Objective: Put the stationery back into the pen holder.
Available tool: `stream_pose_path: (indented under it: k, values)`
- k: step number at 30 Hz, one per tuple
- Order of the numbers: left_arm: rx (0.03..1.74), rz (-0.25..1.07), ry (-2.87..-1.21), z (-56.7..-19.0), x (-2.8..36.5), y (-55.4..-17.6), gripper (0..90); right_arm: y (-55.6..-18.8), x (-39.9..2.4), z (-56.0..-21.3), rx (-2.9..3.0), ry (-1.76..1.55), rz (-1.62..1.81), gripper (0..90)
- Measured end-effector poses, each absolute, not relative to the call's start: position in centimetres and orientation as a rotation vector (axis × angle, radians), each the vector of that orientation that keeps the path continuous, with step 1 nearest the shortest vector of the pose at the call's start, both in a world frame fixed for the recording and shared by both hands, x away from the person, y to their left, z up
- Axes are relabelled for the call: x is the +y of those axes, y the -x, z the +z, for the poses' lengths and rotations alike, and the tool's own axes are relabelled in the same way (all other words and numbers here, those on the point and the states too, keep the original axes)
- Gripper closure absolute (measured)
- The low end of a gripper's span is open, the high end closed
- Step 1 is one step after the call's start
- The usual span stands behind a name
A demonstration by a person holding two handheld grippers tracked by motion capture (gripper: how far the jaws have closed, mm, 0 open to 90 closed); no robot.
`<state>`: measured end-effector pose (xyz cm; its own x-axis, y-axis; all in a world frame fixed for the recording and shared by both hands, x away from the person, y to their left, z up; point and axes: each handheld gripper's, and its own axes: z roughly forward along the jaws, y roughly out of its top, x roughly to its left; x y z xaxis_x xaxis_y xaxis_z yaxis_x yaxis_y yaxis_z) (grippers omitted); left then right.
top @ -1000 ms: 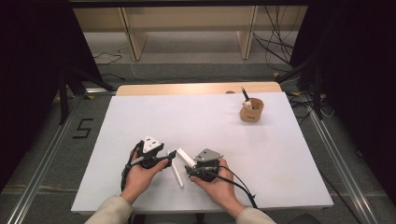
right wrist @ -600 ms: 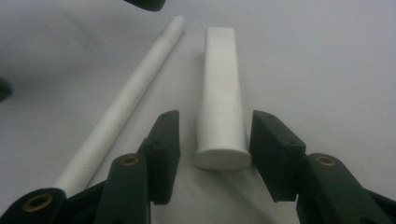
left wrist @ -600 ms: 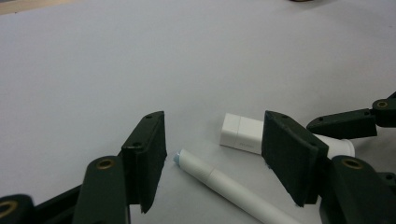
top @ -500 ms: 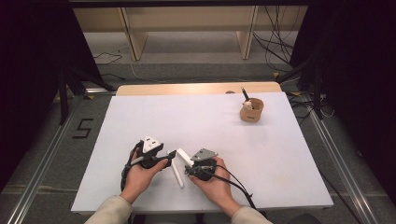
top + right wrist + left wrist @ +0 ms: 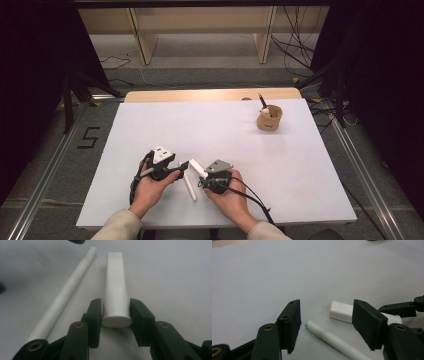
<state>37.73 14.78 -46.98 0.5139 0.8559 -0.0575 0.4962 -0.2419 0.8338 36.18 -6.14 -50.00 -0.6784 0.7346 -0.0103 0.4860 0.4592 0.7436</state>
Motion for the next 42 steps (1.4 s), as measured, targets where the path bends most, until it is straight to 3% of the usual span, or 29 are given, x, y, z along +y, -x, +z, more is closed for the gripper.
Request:
stream_pose_path:
  k: [42]
  values:
    - [1.109, 0.531, -1.903, -47.0, 14.8, -37.8, 40.1, -37.4, -7.0, -48.6, 2.426, -1.104, 1.169, 65.3]
